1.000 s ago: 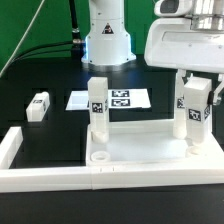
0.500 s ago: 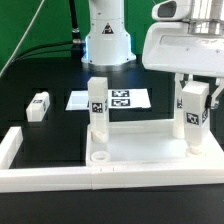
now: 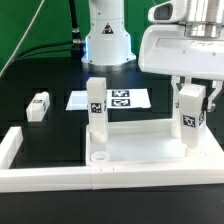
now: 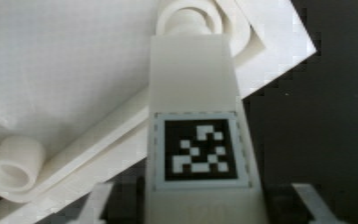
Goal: Assemble desk
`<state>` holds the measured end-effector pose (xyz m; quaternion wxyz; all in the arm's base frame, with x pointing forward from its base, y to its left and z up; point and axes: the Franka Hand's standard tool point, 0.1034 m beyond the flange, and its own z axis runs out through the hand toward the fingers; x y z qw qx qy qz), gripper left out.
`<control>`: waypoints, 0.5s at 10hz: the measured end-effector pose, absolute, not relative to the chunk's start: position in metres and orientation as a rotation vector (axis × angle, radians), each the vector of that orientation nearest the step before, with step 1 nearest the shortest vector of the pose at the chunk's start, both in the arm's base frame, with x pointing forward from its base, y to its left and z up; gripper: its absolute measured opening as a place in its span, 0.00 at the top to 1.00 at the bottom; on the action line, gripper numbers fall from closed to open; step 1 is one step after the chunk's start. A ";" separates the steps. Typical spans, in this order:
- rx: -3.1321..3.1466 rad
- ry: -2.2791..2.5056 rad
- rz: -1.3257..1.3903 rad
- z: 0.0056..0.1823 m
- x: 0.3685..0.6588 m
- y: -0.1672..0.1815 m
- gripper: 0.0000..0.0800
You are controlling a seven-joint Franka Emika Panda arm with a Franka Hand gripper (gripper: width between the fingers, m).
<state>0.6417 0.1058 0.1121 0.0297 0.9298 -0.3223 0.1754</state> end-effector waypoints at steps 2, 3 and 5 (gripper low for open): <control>2.869 -0.986 0.542 0.107 0.641 0.107 0.64; 2.868 -0.998 0.546 0.106 0.639 0.110 0.64; 2.867 -1.024 0.563 0.104 0.630 0.119 0.64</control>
Offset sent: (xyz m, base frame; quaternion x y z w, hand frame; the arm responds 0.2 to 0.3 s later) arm -0.0266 0.0221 -0.0101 0.0011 0.0116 0.0582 0.9982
